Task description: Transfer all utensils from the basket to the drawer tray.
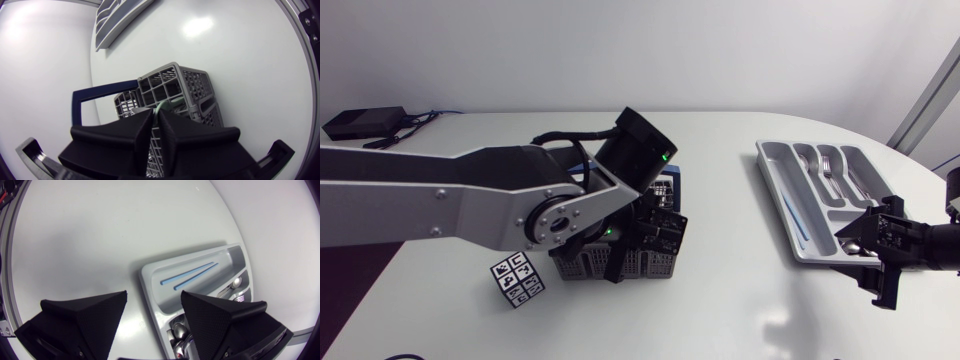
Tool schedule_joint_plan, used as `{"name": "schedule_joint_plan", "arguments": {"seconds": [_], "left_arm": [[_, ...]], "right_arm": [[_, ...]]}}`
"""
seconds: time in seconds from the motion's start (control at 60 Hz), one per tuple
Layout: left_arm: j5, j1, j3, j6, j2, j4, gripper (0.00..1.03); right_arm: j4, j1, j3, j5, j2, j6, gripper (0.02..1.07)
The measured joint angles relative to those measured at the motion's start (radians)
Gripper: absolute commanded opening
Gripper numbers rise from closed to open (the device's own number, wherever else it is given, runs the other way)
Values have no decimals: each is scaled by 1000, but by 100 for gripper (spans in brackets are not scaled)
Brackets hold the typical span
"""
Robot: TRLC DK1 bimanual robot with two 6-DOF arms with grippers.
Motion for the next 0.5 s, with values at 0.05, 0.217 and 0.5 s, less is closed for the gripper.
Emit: {"name": "schedule_joint_plan", "arguments": {"seconds": [0.05,0.217,0.5], "left_arm": [[-4,0,0,4,0,0,4],[-11,0,3,7,-9,-1,4],[-23,0,5,23,-89,-9,4]], "right_arm": [[-3,0,-4,0,-10,0,80],[-13,0,-4,-3,-32,0,80],[-53,31,-28,-3,-86,11,80]]}}
